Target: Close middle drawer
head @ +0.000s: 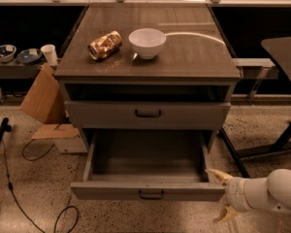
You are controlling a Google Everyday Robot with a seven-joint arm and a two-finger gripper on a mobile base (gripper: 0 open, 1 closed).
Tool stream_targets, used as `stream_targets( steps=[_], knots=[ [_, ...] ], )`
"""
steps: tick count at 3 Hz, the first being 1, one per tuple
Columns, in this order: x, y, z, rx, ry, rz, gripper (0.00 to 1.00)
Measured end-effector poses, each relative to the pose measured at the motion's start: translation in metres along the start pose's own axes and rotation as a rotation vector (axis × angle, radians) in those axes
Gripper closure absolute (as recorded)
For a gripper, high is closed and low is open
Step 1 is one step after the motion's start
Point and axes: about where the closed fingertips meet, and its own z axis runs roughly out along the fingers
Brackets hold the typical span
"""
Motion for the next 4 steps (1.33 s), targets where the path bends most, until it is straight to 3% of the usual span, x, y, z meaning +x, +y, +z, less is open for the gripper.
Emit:
stream_targets(
  steps=[3,4],
  knots=[
    [0.022,0.004,0.025,-0.140,0.042,0.039,0.85],
    [0.033,0.007,0.040,-0.198,0.077,0.067,1.00]
  ],
)
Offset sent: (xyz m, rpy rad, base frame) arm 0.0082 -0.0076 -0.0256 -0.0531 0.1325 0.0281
